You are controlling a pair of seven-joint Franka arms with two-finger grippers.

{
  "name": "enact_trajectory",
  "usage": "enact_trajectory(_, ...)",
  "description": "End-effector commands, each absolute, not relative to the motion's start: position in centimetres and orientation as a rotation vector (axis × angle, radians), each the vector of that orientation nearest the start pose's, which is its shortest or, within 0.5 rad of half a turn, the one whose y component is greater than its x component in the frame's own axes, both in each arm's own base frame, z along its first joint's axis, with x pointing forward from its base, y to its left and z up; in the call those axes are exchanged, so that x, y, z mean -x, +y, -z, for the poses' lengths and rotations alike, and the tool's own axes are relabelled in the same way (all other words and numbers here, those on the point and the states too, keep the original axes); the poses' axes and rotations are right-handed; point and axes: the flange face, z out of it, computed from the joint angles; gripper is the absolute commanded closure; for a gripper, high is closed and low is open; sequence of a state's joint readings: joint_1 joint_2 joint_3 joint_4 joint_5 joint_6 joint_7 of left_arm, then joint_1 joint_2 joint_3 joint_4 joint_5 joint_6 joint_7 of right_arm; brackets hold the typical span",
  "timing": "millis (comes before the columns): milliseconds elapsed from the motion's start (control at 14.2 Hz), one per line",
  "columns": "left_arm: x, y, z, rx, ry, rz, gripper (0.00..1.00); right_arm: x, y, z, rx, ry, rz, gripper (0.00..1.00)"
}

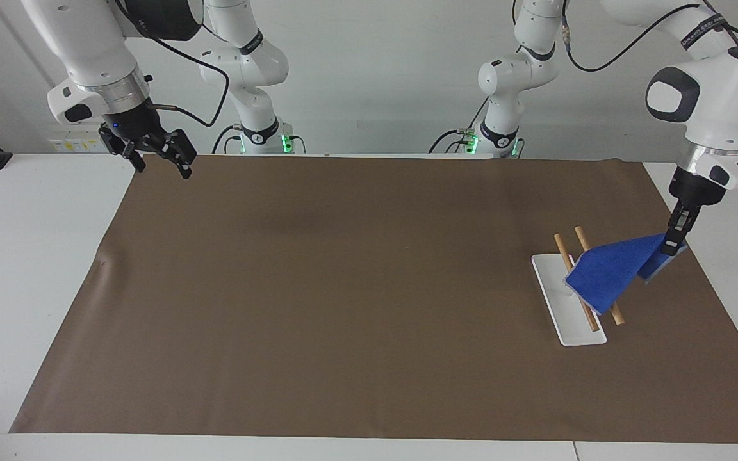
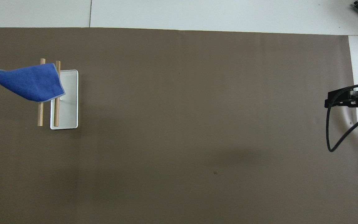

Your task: Right arm passes towel to left arm to hang

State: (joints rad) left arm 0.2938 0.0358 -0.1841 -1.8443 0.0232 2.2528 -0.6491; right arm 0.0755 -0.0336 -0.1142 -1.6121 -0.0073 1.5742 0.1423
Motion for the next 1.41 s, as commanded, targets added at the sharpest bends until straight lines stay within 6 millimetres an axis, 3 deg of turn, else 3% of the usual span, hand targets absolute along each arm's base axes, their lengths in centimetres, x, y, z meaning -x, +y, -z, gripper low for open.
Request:
enact_trajectory(0,-60.2,7.3,-52.1,2.953,-1.098,0.639,1.00,-53.9,-2.3,-63.1,3.143,0.235,-0.021,0.00)
enact_trajectory(282,-61.1,7.5,-49.2,2.957,-1.100,0.718,1.00,-53.6,-1.8,-62.9,3.160,0.136,-0.034,0.00)
enact_trajectory(705,-61.6,6.9,-46.1,2.964,-1.109,0.807,1.00,-53.1,-1.5,-62.0,3.144,0.142,-0.058,0.00)
enact_trajectory(1339,-61.3,4.8,-44.9,2.985,-1.091,0.815,1.00,-52.8,-1.5,-61.7,3.141,0.151,-0.068,0.00)
